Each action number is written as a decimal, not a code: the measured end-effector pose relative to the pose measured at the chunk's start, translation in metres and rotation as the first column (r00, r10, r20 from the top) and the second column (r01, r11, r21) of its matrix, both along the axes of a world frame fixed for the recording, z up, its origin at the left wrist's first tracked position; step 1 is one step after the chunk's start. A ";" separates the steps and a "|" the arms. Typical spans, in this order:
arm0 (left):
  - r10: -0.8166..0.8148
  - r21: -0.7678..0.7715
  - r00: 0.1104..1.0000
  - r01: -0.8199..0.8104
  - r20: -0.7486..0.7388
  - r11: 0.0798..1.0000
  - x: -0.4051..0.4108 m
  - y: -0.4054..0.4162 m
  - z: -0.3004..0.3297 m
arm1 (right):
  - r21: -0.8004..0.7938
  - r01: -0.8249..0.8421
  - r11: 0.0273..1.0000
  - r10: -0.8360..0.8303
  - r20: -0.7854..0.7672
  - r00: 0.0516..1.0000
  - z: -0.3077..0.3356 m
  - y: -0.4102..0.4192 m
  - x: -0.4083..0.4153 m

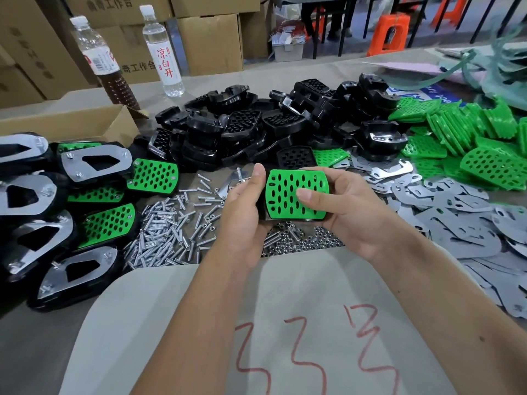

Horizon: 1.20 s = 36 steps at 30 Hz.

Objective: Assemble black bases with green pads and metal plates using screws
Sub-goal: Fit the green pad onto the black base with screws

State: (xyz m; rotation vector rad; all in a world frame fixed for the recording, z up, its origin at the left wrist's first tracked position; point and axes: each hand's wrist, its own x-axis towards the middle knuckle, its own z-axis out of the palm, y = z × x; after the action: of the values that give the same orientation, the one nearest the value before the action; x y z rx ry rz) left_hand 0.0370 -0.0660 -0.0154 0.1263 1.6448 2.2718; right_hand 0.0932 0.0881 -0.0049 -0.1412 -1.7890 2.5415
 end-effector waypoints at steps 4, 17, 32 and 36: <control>-0.031 -0.007 0.999 0.031 -0.040 0.999 0.000 0.001 -0.001 | -0.009 0.016 1.000 -0.017 -0.006 1.000 0.001 0.002 0.000; 0.031 -0.015 0.993 -0.033 -0.112 0.999 0.005 0.005 -0.001 | 0.086 0.083 0.993 -0.083 0.003 0.997 -0.002 0.005 0.000; 0.115 -0.082 0.990 -0.122 -0.082 0.989 0.003 0.007 0.000 | 0.116 0.090 0.989 -0.089 -0.016 0.996 -0.006 0.006 -0.002; 0.080 -0.037 0.995 -0.082 -0.060 0.996 0.003 0.004 -0.001 | 0.087 0.056 0.995 -0.054 -0.029 0.998 -0.007 0.008 -0.002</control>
State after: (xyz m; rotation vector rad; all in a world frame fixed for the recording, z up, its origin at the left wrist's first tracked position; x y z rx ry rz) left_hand 0.0395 -0.0623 -0.0160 0.1201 1.7542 2.3139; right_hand 0.0913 0.0966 -0.0116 -0.1513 -1.8561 2.4112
